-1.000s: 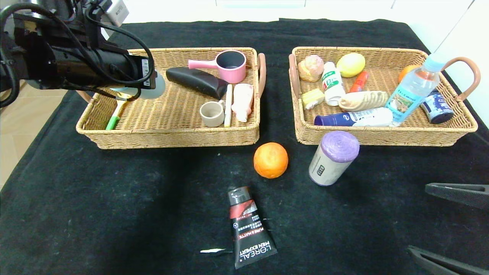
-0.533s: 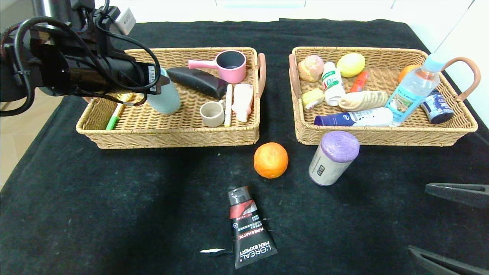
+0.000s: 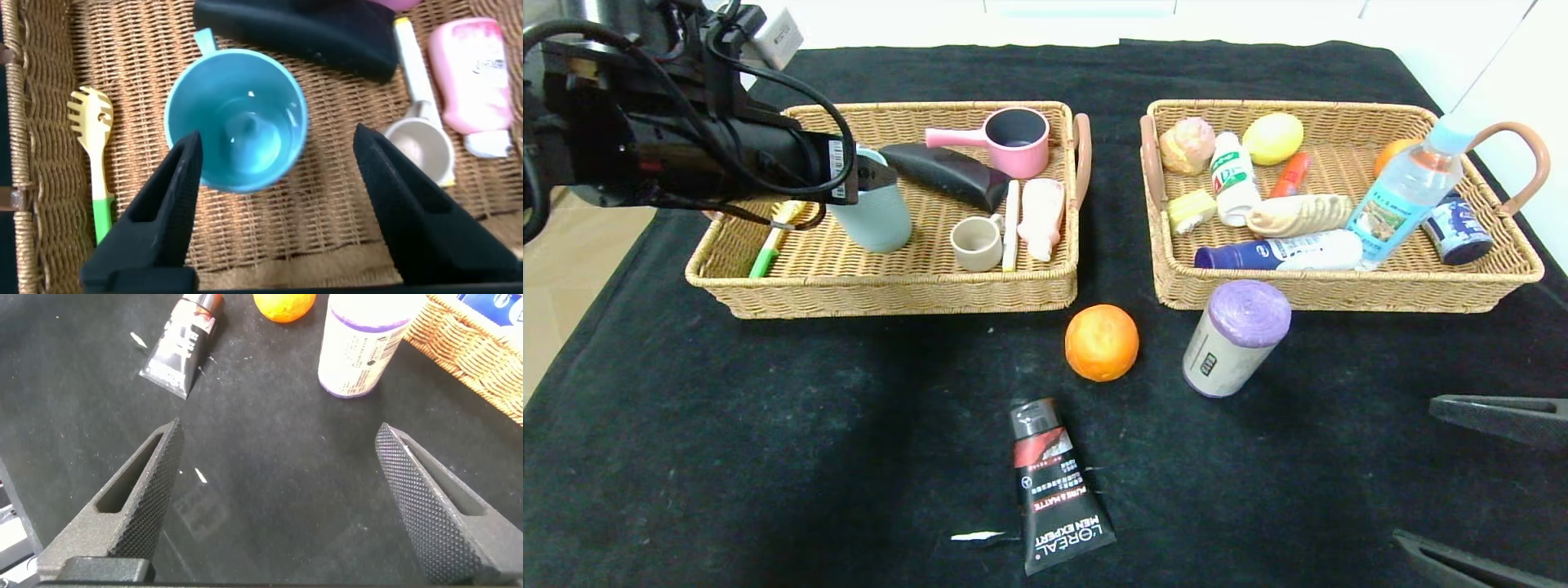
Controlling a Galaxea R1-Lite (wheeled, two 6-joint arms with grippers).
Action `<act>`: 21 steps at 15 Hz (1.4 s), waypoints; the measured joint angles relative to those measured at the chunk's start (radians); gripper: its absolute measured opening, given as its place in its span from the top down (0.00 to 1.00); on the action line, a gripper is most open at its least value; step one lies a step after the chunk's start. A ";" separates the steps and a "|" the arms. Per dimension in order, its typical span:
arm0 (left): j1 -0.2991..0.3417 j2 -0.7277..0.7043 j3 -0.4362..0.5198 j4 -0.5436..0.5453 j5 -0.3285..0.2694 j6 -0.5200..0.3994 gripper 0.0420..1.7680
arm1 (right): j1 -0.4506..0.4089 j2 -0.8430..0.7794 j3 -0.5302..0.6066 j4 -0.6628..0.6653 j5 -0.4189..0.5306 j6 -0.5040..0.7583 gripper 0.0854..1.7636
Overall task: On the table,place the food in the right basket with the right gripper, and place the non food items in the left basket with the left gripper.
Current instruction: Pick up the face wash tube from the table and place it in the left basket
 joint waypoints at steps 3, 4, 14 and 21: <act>-0.020 -0.061 0.044 0.050 -0.036 -0.002 0.16 | 0.000 0.000 0.001 0.000 0.000 0.000 0.03; -0.036 -0.083 0.066 0.052 -0.047 -0.007 0.15 | 0.000 0.000 0.001 0.000 0.000 0.000 0.03; -0.471 -0.172 0.104 0.300 0.283 -0.341 0.06 | 0.000 -0.002 0.000 0.000 0.000 0.000 0.03; -0.581 -0.096 0.125 0.339 0.306 -0.596 0.04 | 0.000 -0.003 0.000 0.000 0.000 0.000 0.03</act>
